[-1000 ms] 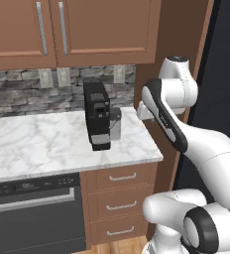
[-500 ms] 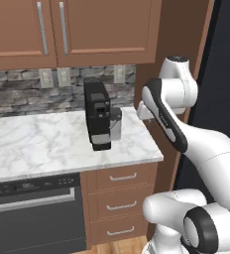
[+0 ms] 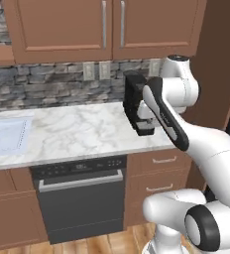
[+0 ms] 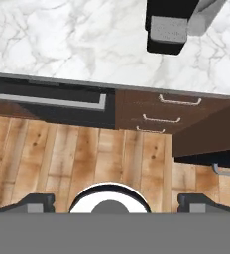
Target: Take the pizza cutter from the drawer on the left and place it on the dining counter for cutting.
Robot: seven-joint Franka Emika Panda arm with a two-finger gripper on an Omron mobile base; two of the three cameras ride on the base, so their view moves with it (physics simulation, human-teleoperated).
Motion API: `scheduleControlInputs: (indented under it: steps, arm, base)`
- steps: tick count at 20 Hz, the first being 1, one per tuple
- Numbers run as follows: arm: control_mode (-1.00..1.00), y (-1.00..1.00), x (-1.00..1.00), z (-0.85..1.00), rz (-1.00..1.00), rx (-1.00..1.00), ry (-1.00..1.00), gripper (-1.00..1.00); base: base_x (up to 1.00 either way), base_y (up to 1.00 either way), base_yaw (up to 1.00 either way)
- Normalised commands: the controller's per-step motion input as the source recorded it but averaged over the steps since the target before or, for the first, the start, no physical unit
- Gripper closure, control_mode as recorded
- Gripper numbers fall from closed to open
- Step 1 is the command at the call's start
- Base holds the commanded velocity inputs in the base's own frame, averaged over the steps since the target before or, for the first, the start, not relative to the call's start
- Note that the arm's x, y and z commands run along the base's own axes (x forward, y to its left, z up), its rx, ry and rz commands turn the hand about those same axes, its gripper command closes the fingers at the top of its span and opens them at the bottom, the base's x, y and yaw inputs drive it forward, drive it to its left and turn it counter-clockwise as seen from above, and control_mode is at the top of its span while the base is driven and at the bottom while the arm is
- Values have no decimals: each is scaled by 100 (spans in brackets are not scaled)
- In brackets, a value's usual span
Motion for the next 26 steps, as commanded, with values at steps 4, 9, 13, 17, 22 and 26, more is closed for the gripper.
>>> scheduleControlInputs:
  steps: [4,9,13,17,22,26]
  arm:
    - [100,0,0,0,0,0,0,-100]
    - [100,0,0,0,0,0,0,-100]
    - [100,0,0,0,0,0,0,-100]
    - [100,0,0,0,0,0,0,-100]
    - [100,0,0,0,0,0,0,-100]
    - [100,0,0,0,0,0,0,-100]
  base:
    - [-19,100,-5]
    - [7,77,-9]
    - [48,10,-15]
    - [62,0,-9]
    - [21,0,-1]
    - [0,0,0]
